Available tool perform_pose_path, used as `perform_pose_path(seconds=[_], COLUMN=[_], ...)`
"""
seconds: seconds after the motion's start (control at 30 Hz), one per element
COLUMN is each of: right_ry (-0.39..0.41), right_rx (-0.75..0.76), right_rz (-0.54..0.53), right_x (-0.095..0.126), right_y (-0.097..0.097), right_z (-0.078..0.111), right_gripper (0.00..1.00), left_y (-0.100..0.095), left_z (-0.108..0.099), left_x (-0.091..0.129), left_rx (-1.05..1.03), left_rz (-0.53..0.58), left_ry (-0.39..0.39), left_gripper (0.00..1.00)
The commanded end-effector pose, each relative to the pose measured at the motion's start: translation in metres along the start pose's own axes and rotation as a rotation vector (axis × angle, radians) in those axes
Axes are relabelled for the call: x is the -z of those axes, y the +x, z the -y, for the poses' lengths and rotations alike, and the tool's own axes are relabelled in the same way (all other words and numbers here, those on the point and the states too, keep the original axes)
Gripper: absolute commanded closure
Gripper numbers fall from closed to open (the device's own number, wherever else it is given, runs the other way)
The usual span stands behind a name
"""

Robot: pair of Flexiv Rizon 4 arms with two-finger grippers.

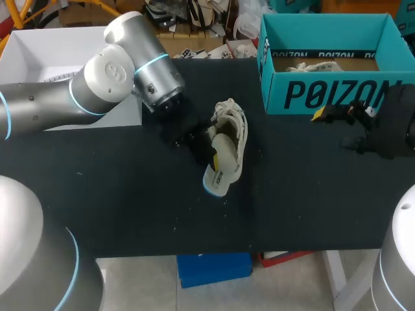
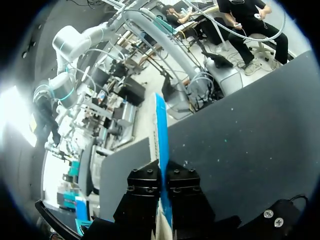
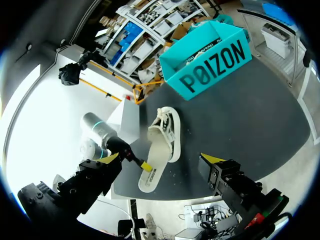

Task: Take the shoe out of the shoebox, open the shoe tongue, remove and reinsert the insole, then place the shoe into the shoebox

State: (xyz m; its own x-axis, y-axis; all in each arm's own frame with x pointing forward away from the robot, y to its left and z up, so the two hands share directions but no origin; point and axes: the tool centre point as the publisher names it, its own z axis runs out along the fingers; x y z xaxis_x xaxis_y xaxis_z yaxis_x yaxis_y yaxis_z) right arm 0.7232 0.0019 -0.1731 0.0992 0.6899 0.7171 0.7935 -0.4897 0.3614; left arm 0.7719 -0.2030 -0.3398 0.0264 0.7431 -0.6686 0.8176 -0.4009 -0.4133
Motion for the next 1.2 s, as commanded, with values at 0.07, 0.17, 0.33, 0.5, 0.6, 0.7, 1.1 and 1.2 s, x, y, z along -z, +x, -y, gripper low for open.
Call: perform_pose_path(seconds=[0.07, 0.17, 0.33, 0.5, 0.6, 0.7, 1.1, 1.2], right_ry=[0.0, 0.0, 0.0, 0.0, 0.0, 0.0, 0.0, 0.0], right_rx=[-0.001, -0.001, -0.001, -0.001, -0.001, -0.001, -0.001, -0.001], right_rz=[0.003, 0.003, 0.003, 0.003, 0.003, 0.003, 0.003, 0.003], right_x=[-0.001, -0.001, -0.001, -0.001, -0.001, -0.001, -0.001, -0.001], right_y=[0.001, 0.001, 0.001, 0.001, 0.001, 0.001, 0.001, 0.001], right_z=[0.0, 0.0, 0.0, 0.0, 0.0, 0.0, 0.0, 0.0], right_gripper=[0.0, 0.0, 0.0, 0.0, 0.0, 0.0, 0.0, 0.0], left_y=[0.0, 0.0, 0.003, 0.006, 0.008, 0.009, 0.013, 0.013], left_z=[-0.008, -0.013, -0.023, -0.033, -0.041, -0.048, -0.074, -0.079], left_x=[-0.003, -0.004, -0.001, 0.003, 0.006, 0.009, 0.012, 0.014], left_rx=[0.005, 0.008, 0.018, 0.024, 0.031, 0.035, 0.054, 0.057], left_rz=[0.009, 0.013, 0.022, 0.019, 0.029, 0.039, 0.09, 0.093], left_ry=[-0.002, -0.012, -0.042, -0.086, -0.094, -0.104, -0.107, -0.112], left_gripper=[1.0, 1.0, 1.0, 1.0, 1.0, 1.0, 1.0, 1.0])
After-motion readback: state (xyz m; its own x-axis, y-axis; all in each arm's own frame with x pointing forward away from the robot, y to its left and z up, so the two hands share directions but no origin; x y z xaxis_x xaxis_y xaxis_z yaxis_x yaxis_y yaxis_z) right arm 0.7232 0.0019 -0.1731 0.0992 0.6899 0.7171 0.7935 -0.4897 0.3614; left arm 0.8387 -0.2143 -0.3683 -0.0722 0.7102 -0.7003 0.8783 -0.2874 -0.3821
